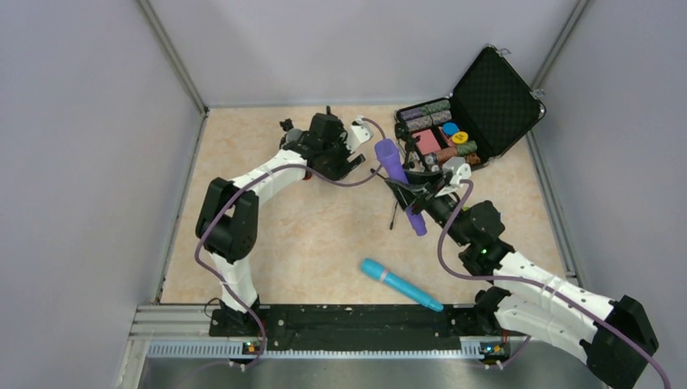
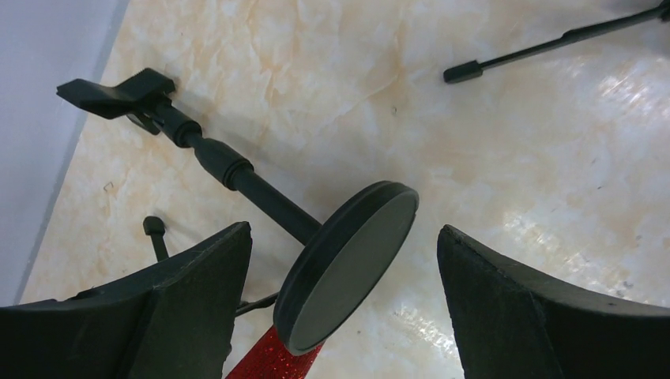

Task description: Attach the microphones to the stand

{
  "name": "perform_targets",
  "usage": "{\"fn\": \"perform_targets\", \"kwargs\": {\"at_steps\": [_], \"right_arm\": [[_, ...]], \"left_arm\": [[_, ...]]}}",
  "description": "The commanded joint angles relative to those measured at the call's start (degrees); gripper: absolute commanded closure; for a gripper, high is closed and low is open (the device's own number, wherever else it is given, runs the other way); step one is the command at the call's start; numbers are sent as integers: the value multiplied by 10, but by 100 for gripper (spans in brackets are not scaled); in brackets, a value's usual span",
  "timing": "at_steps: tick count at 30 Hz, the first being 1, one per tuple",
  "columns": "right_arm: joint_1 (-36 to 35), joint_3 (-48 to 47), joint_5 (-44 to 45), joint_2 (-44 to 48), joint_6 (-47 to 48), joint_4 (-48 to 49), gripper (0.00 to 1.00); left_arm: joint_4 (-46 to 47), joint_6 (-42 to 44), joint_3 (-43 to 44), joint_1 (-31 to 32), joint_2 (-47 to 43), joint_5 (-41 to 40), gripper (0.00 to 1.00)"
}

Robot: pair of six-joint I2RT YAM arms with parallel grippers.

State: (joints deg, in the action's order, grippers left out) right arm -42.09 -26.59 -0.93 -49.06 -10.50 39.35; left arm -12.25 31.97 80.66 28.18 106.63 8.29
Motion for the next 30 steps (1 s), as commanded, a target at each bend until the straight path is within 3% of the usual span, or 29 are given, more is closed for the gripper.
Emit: {"fn": "perform_targets", "kwargs": {"at_steps": [1, 8, 18, 22, 30], "right_arm": [[9, 5, -2, 10, 5, 29, 100], [11, 6, -9, 5, 1, 35, 100], [14, 5, -6, 18, 7, 27, 100], [15, 4, -5, 23, 10, 22, 100], [15, 3, -5, 43, 10, 14, 100]], "left_arm": [[-35, 36, 41, -1, 18, -54, 9], [-45, 55, 43, 0, 39, -65, 21], [-64, 63, 26, 13, 32, -35, 66], [-57, 38, 3, 26, 14, -32, 100], [-32, 29, -56, 70, -14, -93, 100]]}}
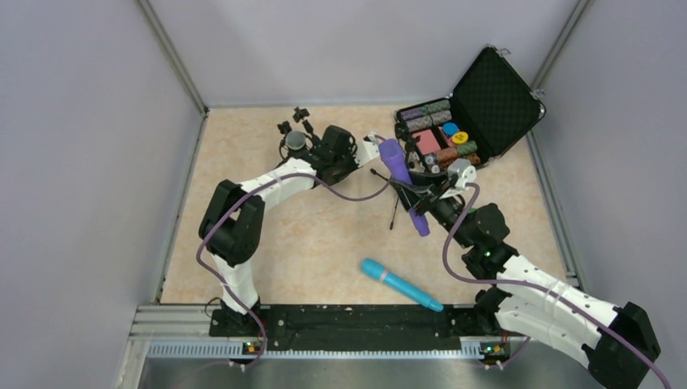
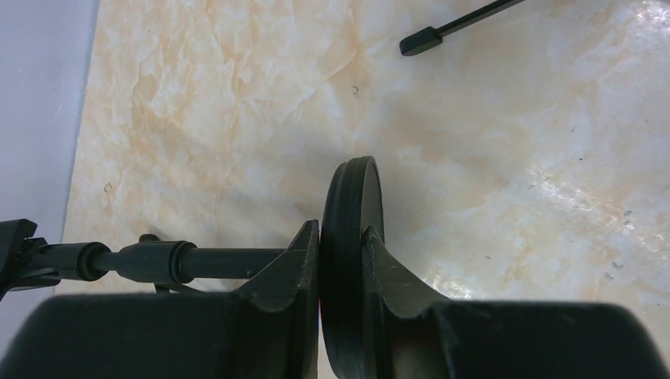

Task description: Attach the microphones to the stand

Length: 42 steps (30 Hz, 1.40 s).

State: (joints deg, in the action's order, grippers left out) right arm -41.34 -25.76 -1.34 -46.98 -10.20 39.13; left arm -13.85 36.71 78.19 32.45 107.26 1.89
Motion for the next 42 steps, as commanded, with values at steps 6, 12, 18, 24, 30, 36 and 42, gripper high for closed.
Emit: {"fn": "perform_targets", "kwargs": {"at_steps": [6, 12, 18, 24, 30, 36, 42], "right_arm": [[8, -6, 0, 39, 9, 7, 100], [8, -6, -1, 54, 11, -6, 100], [8, -7, 1, 59, 13, -8, 100], [8, -10, -4, 63, 12, -9, 100], [8, -9, -3, 65, 13, -12, 100], [8, -5, -5, 62, 12, -10, 100], [8, -3, -7, 60, 10, -8, 100]], "left_arm": [[8, 26, -82, 67, -52, -35, 100], [18, 56, -140, 80, -88, 23, 100], [46, 56, -197, 110, -127, -11, 100], [92, 41, -274, 159, -165, -83, 100], [158, 11, -349, 209, -192, -156, 100], [180, -17, -382, 277, -185, -259, 100], [109, -88, -340, 323, -124, -309, 100]]}}
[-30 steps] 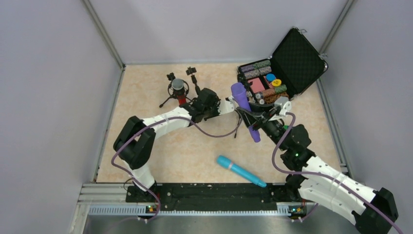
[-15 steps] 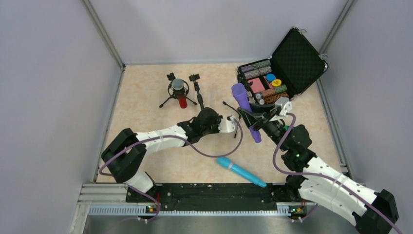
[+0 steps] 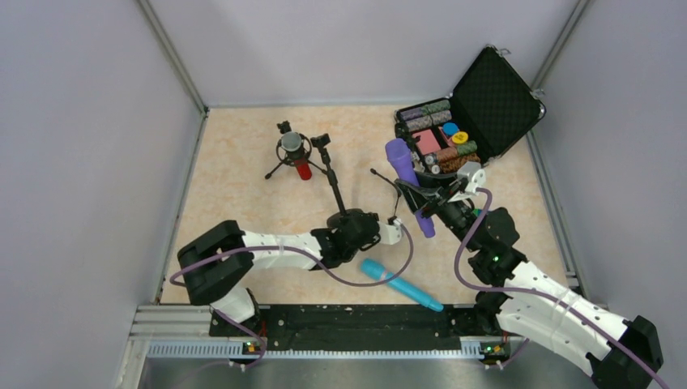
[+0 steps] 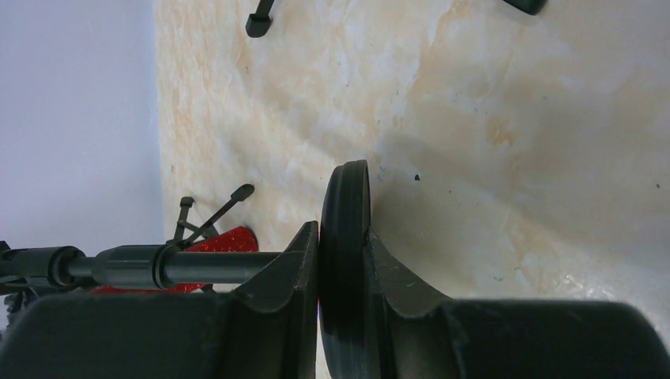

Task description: Attach the microphones to the stand

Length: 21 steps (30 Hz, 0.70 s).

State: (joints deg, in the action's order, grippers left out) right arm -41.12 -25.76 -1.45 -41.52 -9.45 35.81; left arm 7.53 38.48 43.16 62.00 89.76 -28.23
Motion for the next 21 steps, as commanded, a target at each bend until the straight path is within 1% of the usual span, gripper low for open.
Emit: {"fn": "perform_targets", "kwargs": {"at_steps": [1, 5, 10, 16, 21], "right_arm": [[6, -2, -6, 5, 3, 25, 100], [6, 0, -7, 7, 1, 23, 100], [5, 4, -7, 15, 0, 18, 100], [6, 7, -4, 25, 1, 11, 100], [6, 10, -3, 32, 1, 7, 100]], "left_arm": [[-108, -112, 16, 35, 63, -16, 100], [-131, -134, 50, 60, 114, -54, 98], [-155, -159, 90, 86, 164, -73, 96], [-173, -183, 109, 108, 189, -80, 94], [-184, -205, 116, 120, 196, -68, 89]]}}
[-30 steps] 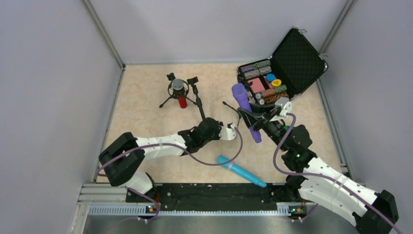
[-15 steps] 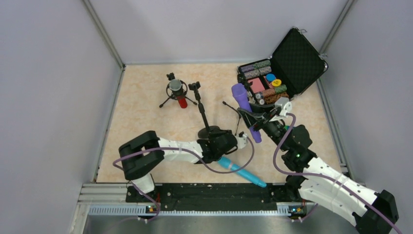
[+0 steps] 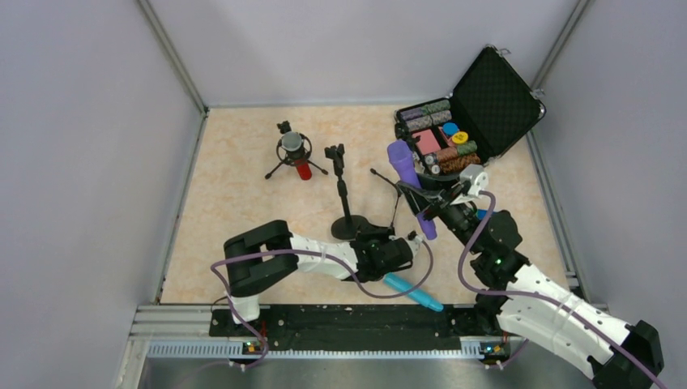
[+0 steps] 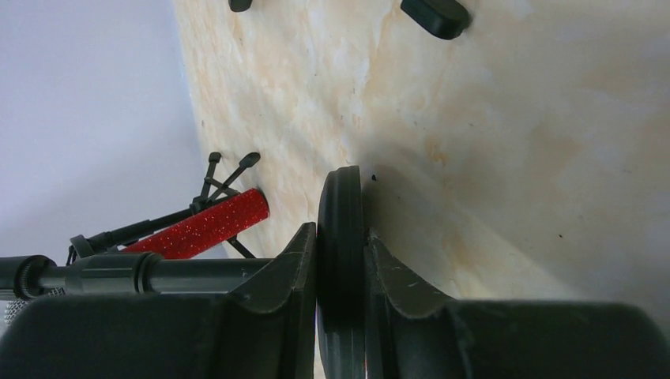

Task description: Attach the microphones to the stand

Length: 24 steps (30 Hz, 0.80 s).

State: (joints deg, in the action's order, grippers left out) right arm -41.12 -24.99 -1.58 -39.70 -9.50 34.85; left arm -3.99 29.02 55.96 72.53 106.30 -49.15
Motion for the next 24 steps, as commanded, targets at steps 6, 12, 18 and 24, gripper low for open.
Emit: {"fn": "perform_targets", "kwargs": {"at_steps": [6, 12, 18, 24], "right_arm": [[5, 3, -2, 16, 1, 15, 100], [6, 3, -1, 19, 2, 13, 100], [6, 4, -1, 23, 3, 11, 100], [6, 3, -4, 19, 3, 13, 100]], "left_arm": [[-72, -136, -7, 20, 26, 204, 74], [-85, -156, 3, 24, 46, 250, 64], [-87, -168, 3, 28, 50, 249, 59], [-87, -176, 4, 28, 48, 240, 54]]}}
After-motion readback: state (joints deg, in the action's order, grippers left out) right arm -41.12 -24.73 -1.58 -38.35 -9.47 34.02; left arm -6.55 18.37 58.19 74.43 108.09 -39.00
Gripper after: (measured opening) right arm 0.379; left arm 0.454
